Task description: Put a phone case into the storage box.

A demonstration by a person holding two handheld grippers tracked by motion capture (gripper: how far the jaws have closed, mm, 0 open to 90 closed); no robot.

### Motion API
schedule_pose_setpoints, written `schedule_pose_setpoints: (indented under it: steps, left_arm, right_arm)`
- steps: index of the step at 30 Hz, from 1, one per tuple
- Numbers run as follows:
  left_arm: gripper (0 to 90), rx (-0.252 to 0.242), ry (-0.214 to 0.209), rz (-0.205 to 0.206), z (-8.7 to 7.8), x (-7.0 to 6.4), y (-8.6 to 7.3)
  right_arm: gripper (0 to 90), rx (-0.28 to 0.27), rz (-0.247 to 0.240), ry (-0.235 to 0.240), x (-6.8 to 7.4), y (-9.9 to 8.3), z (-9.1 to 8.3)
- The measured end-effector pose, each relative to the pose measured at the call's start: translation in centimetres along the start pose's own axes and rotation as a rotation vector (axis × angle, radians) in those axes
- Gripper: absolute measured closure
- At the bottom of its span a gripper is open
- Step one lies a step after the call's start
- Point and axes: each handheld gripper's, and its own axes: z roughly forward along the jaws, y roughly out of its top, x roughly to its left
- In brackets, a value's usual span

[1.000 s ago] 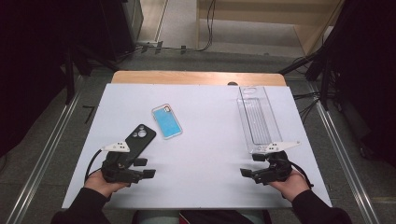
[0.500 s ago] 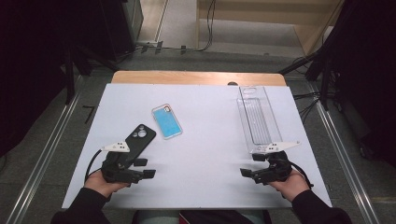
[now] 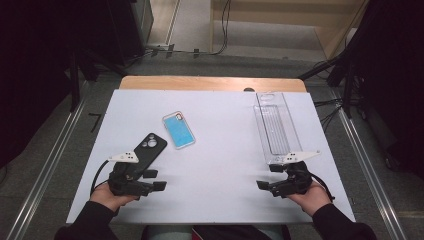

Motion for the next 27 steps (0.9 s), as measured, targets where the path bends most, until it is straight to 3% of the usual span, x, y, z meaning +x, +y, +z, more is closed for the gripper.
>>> schedule_pose_setpoints:
  steps: [6,9,16,27]
  left_arm:
    - [31.5,-0.010,-0.002,-0.002,-0.1,-0.1,0.2]
    - [31.5,-0.012,-0.003,0.000,-0.2,-0.2,0.2]
    - [31.5,-0.012,-0.004,-0.002,-0.2,-0.2,0.2]
    - [31.5,-0.011,-0.006,0.002,-0.2,-0.2,0.3]
  right_arm:
    - [12.4,-0.025,-0.034,0.009,0.7,1.1,-0.1]
    - [12.4,-0.049,-0.079,0.035,1.3,1.7,0.0]
    - [12.4,-0.038,-0.119,0.063,2.4,3.0,1.3]
    - [12.4,-0.026,-0.106,0.081,3.3,4.8,2.9]
